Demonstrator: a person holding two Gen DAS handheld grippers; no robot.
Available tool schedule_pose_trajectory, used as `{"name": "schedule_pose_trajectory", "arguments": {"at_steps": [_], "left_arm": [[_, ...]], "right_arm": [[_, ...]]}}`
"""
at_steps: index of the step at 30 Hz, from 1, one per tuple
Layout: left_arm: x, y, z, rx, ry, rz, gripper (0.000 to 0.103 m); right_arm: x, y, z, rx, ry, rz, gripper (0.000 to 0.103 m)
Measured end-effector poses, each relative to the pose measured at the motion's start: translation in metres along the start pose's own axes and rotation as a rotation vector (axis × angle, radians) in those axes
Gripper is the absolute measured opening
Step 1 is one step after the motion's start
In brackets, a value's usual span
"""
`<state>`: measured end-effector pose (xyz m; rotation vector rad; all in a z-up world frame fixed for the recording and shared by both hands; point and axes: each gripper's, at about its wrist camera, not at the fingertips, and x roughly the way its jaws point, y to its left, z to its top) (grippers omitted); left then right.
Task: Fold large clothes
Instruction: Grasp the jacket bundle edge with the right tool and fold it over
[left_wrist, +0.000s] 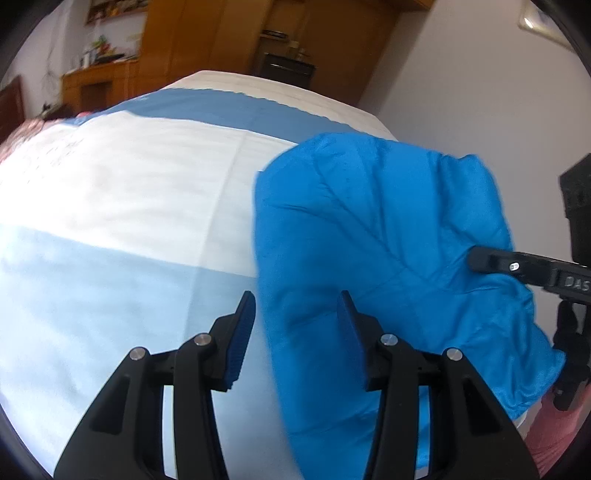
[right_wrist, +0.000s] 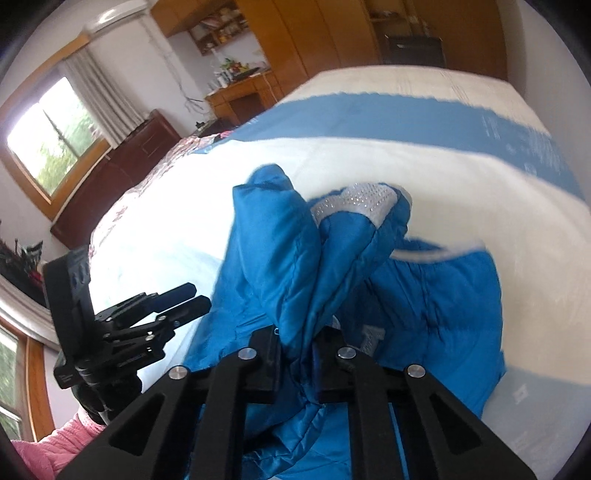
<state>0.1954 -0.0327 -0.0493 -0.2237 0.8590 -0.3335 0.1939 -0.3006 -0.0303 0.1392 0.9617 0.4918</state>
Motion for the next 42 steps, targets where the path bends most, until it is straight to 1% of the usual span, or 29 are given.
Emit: {"name": "schedule_pose_trajectory", "arguments": {"at_steps": [3, 7, 10, 14, 18, 20, 23, 25, 29, 31, 33, 36, 38, 40, 42], "left_arm": [[-0.009, 0.007, 0.001, -0.042, -0.011, -0.007, 0.045], [-0.019, 0.002, 0.003, -0.036, -0.041, -0.008, 0.045], [-0.023, -0.005, 0.005, -0.028, -0.043, -0.037, 0.045], [-0.019, -0.025, 0.006, 0.013, -0.031, -0.071, 0.045], [-0.007, -0.051, 0.009, 0.066, -0.002, -0.11, 0.045], [-0.001, -0.064, 0.008, 0.094, 0.01, -0.12, 0.045], [0.011, -0.081, 0.007, 0.134, 0.034, -0.134, 0.045], [0.02, -0.092, 0.005, 0.163, 0.061, -0.135, 0.044], [0.038, -0.098, -0.003, 0.181, 0.128, -0.145, 0.044], [0.044, -0.101, -0.008, 0.203, 0.137, -0.134, 0.044], [0.047, -0.107, -0.016, 0.243, 0.133, -0.116, 0.044], [0.055, -0.109, -0.028, 0.275, 0.135, -0.084, 0.044], [0.059, -0.107, -0.033, 0.281, 0.132, -0.077, 0.044], [0.062, -0.105, -0.036, 0.284, 0.124, -0.075, 0.044], [0.063, -0.108, -0.039, 0.292, 0.117, -0.062, 0.044]], "right_arm": [[-0.012, 0.015, 0.013, -0.026, -0.022, 0.014, 0.011], [-0.026, 0.024, 0.021, -0.051, -0.042, 0.01, 0.01], [-0.041, 0.021, 0.023, -0.044, -0.062, 0.01, 0.01], [-0.062, 0.004, 0.019, -0.006, -0.097, -0.014, 0.01], [-0.08, -0.028, 0.006, 0.065, -0.109, -0.036, 0.01], [-0.087, -0.043, -0.002, 0.095, -0.115, -0.046, 0.01], [-0.093, -0.063, -0.022, 0.134, -0.115, -0.052, 0.01], [-0.088, -0.076, -0.036, 0.161, -0.099, -0.053, 0.01], [-0.06, -0.11, -0.066, 0.229, -0.033, -0.042, 0.01], [-0.05, -0.126, -0.079, 0.261, -0.027, -0.022, 0.011], [-0.041, -0.14, -0.092, 0.293, -0.034, 0.01, 0.012], [-0.026, -0.155, -0.108, 0.323, -0.052, 0.039, 0.014], [-0.016, -0.162, -0.118, 0.342, -0.072, 0.067, 0.015], [-0.008, -0.172, -0.128, 0.378, -0.101, 0.114, 0.016], [-0.006, -0.177, -0.132, 0.397, -0.117, 0.132, 0.016]]}}
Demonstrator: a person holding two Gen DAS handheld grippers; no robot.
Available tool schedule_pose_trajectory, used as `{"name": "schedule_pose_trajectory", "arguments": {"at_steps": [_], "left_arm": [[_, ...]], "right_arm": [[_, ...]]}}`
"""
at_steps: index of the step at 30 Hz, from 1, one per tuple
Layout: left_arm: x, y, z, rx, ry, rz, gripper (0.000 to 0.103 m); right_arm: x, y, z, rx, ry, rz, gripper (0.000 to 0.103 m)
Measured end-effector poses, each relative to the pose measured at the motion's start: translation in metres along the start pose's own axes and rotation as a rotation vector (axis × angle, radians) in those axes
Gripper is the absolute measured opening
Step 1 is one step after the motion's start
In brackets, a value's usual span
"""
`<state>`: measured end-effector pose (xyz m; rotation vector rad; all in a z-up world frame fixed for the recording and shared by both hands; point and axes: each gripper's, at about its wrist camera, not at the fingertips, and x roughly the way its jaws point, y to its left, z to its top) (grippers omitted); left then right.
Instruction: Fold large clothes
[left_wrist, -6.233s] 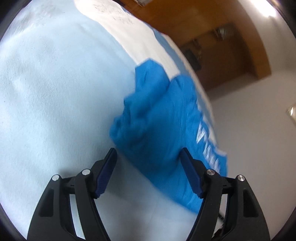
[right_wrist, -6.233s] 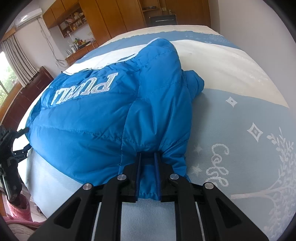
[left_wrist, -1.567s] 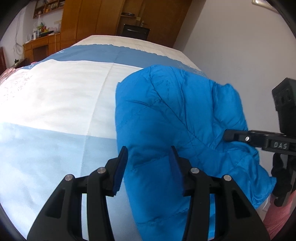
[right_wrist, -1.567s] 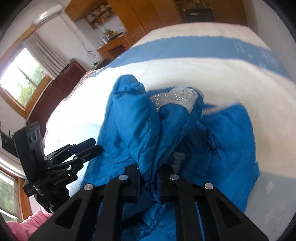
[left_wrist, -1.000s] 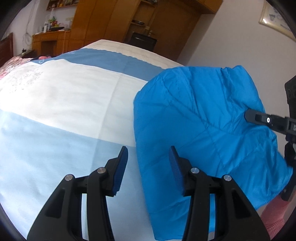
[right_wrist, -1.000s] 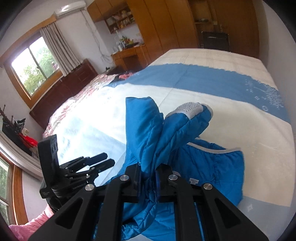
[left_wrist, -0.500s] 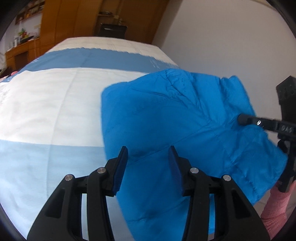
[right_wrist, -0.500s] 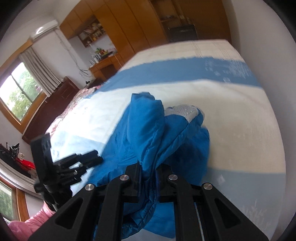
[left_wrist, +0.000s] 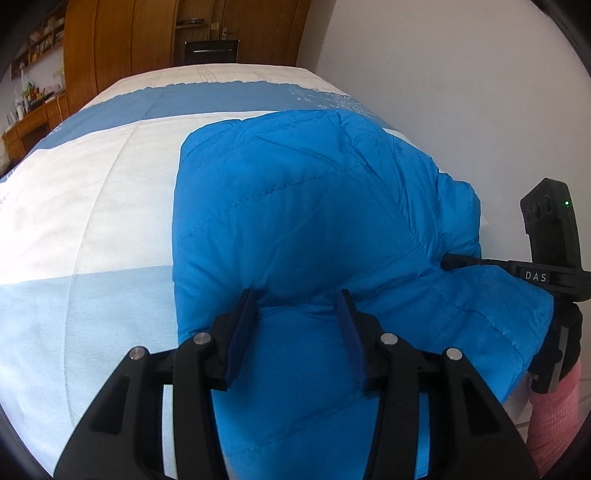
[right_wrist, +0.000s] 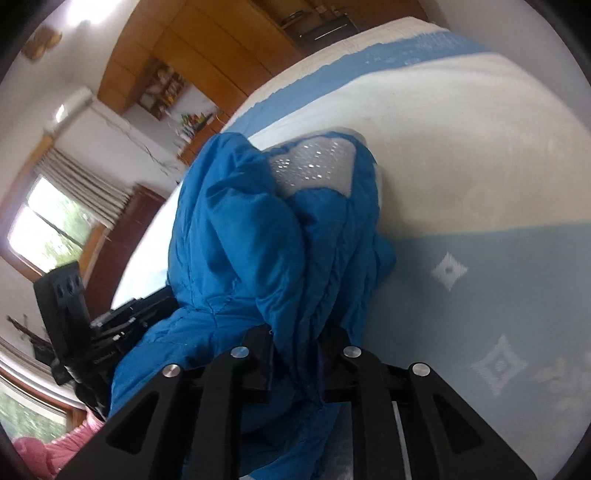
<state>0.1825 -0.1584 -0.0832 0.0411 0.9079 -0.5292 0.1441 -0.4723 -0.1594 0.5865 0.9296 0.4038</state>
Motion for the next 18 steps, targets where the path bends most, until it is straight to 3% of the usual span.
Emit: {"name": "schedule_pose_trajectory", "arguments": {"at_steps": [5, 8, 10, 14, 18], "left_arm": [[-0.011, 0.002, 0.006, -0.004, 0.026, -0.008, 0.044], [-0.039, 0.011, 0.007, -0.028, -0.008, -0.038, 0.045], [-0.057, 0.015, 0.003, -0.031, -0.041, -0.02, 0.045], [-0.072, 0.017, -0.012, -0.055, -0.044, -0.006, 0.044], [-0.078, 0.005, -0.032, -0.069, -0.032, -0.035, 0.043]], "right_arm": [[-0.017, 0.015, 0.007, -0.03, 0.006, -0.087, 0.026], [-0.049, 0.054, 0.008, -0.149, -0.063, -0.228, 0.026], [-0.066, 0.082, 0.004, -0.227, -0.116, -0.273, 0.026], [-0.078, 0.137, 0.004, -0.357, -0.15, -0.225, 0.023], [-0.048, 0.162, -0.006, -0.431, -0.04, -0.131, 0.016]]}}
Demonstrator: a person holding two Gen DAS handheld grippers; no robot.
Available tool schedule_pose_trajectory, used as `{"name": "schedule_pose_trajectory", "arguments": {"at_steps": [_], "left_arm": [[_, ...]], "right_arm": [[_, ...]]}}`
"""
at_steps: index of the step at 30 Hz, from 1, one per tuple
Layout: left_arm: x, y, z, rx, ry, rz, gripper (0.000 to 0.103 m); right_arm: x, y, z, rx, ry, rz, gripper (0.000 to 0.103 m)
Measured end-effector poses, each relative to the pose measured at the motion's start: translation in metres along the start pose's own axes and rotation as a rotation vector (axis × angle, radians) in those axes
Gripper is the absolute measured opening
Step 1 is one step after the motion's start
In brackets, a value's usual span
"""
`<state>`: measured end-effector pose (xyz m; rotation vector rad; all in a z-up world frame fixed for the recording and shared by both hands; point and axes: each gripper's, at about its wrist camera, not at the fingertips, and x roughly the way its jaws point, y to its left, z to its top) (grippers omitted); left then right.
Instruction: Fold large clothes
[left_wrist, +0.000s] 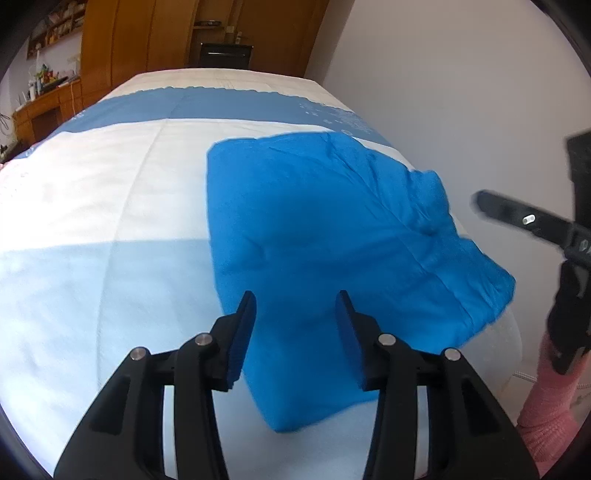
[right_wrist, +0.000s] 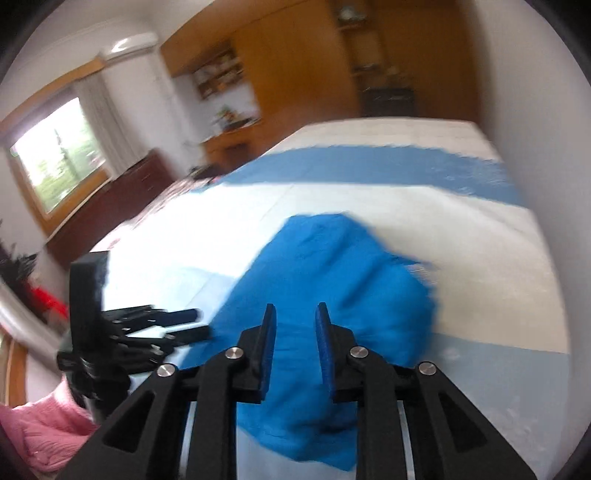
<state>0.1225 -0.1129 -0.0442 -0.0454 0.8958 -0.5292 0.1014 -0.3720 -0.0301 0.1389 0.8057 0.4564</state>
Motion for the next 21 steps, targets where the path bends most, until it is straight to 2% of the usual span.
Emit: {"name": "schedule_pose_trajectory", "arguments": {"at_steps": [3, 7, 12, 16, 21], "left_arm": [[0.001, -0.005, -0.009, 0.033, -0.017, 0.018, 0.043], [0.008, -0.006, -0.015, 0.037, 0.009, -0.013, 0.044], [0.018, -0.018, -0.029, 0.095, 0.005, 0.025, 0.044], [0.026, -0.014, -0.04, 0.088, 0.009, 0.021, 0.045], [0.027, -0.014, -0.046, 0.077, -0.013, 0.03, 0.045]], "right_arm": [[0.023, -0.002, -0.013, -0.004, 0.055, -0.01, 0.014], [0.034, -0.022, -0.048, 0.059, 0.074, -0.01, 0.006], [0.041, -0.045, -0.082, 0.133, 0.049, -0.007, 0.0], [0.05, -0.056, -0.097, 0.186, 0.008, 0.04, 0.0], [0.052, -0.058, -0.107, 0.168, -0.036, 0.021, 0.0]]}}
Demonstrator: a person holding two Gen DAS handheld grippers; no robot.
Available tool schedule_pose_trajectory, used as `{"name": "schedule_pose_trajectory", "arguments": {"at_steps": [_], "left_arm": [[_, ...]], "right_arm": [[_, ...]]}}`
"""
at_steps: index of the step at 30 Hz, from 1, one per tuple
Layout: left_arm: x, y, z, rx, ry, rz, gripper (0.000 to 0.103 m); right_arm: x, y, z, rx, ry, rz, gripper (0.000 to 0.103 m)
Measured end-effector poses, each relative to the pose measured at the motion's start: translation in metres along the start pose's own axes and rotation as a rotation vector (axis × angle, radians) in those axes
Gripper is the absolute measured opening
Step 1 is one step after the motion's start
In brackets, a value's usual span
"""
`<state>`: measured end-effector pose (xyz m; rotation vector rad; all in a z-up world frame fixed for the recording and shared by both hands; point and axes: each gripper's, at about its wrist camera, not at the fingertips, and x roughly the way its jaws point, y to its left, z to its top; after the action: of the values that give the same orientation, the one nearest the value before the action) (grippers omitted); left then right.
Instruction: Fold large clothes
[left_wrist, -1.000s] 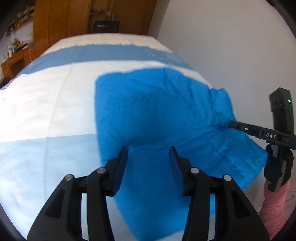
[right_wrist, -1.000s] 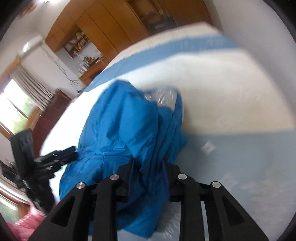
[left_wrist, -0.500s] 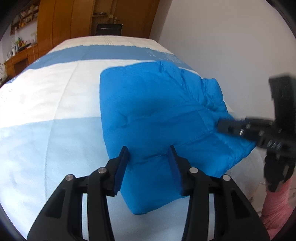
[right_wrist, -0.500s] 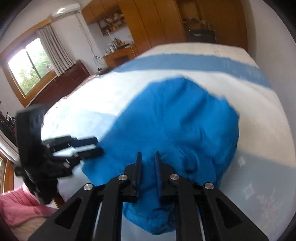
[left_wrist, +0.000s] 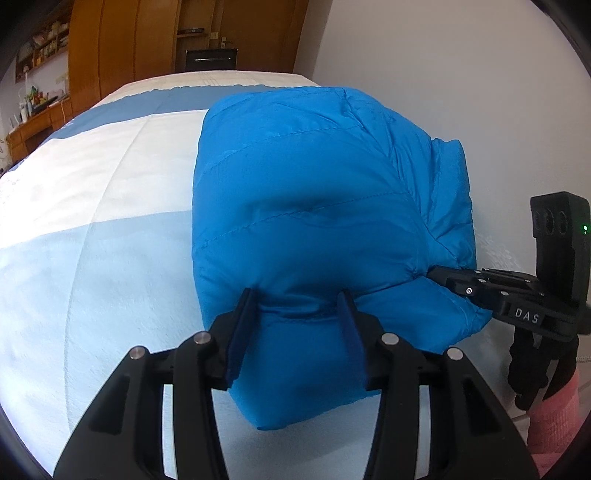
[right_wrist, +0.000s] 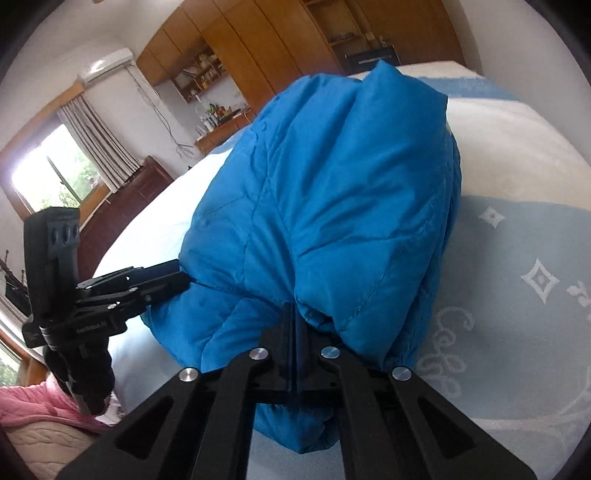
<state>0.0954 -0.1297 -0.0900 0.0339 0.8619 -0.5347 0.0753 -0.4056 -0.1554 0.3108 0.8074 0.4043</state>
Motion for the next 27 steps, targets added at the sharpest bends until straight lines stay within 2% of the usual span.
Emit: {"name": "schedule_pose_trajectory", "arguments": {"at_steps": [6, 7, 11, 14, 18, 24, 27], "left_arm": [[-0.005, 0.004, 0.006, -0.036, 0.008, -0.024, 0.043], [-0.01, 0.006, 0.013, -0.048, 0.006, -0.033, 0.039], [-0.018, 0.014, 0.051, -0.095, -0.025, -0.067, 0.038], [-0.005, 0.018, 0.083, -0.138, -0.011, -0.093, 0.038], [0.036, 0.017, 0.097, -0.168, 0.061, -0.094, 0.038], [0.059, 0.004, 0.088, -0.073, 0.039, -0.029, 0.039], [0.065, 0.002, 0.083, -0.057, 0.029, -0.008, 0.039]], "right_arm": [[-0.013, 0.001, 0.001, 0.023, -0.005, 0.0, 0.0], [-0.019, 0.005, 0.003, 0.017, -0.014, -0.008, 0.0], [-0.043, 0.023, 0.029, -0.026, -0.099, -0.043, 0.001], [-0.045, 0.034, 0.061, -0.087, -0.173, -0.134, 0.005], [-0.01, 0.026, 0.087, -0.074, -0.117, -0.155, 0.004], [0.017, 0.007, 0.071, -0.078, -0.06, -0.191, 0.0], [0.033, 0.009, 0.062, -0.087, -0.063, -0.221, 0.0]]}}
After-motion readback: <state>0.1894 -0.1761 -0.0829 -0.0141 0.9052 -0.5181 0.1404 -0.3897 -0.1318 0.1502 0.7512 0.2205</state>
